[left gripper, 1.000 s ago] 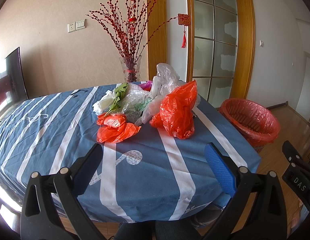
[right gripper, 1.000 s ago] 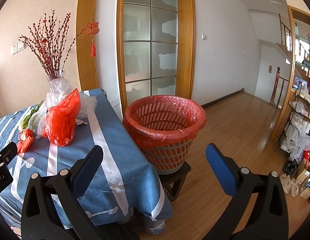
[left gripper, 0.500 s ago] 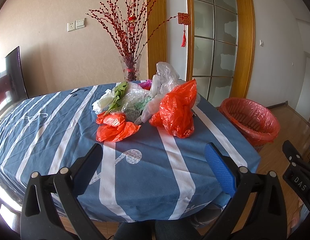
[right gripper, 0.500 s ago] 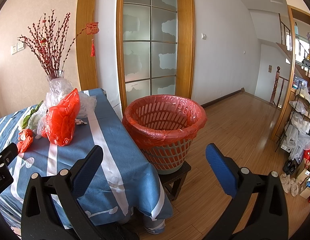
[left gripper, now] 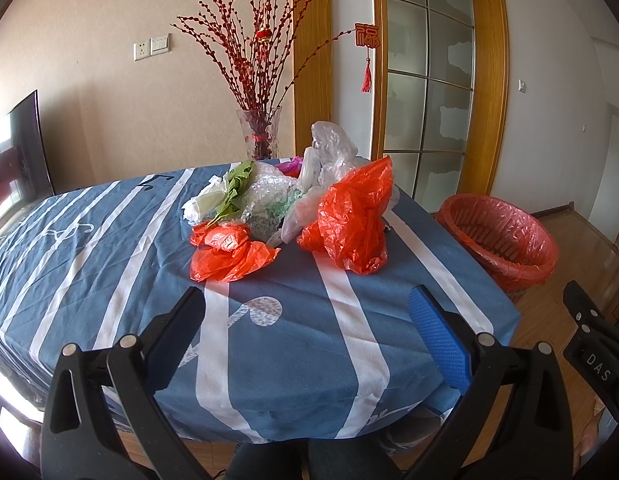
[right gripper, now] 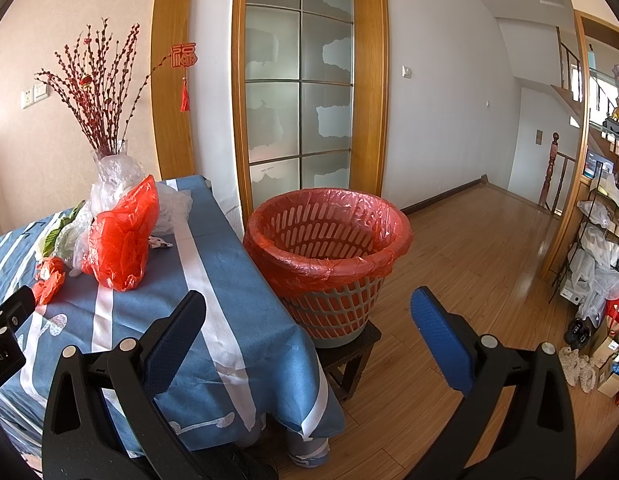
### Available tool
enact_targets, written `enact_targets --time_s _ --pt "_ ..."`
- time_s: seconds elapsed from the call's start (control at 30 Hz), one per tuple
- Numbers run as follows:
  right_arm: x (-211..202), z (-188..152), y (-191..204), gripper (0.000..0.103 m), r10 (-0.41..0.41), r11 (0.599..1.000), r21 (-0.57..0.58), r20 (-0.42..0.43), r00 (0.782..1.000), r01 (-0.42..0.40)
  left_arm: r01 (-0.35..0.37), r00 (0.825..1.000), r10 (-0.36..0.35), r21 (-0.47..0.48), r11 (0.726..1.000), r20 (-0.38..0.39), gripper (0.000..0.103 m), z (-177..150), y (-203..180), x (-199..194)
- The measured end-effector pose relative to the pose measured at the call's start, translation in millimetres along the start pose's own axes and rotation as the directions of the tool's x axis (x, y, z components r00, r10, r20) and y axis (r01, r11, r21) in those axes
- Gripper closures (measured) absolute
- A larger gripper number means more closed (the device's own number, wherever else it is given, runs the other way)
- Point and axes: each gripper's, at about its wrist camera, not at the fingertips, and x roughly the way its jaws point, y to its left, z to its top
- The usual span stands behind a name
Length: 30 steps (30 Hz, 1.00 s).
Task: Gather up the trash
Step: 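Grasp the green bag with the left tool while the right tool grasps the red bag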
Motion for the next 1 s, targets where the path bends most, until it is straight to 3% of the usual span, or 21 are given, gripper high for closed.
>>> enact_targets --time_s 0.17,0.53,0.7,1.0 --pt "0.5 -0.4 0.1 0.002 0.008 1.0 -0.001 -0.001 1.0 -0.008 -0.007 1.0 0.007 -0.006 1.0 -0.009 0.004 -7.9 -2.2 1.6" --pt "19.6 13.8 32.0 0.002 0.168 0.986 -0.013 -0.034 0.985 -0.169 -0.107 0.993 0.103 -0.08 0.991 -0.057 0.004 -3.2 41.1 18.0" --pt "39.5 26.5 63.5 0.003 0.274 0.961 -0.026 -0.073 0.959 -0.277 -0.165 0.984 0.154 -0.143 0.976 -0.084 0.004 -3.5 81.4 28.2" --pt "81.5 45.8 135.5 0.021 0.417 0.902 -0.046 -0.158 0.895 -0.428 -0.213 0.975 0.194 -0.219 0.952 -0.109 0.004 1.7 129.0 49.4"
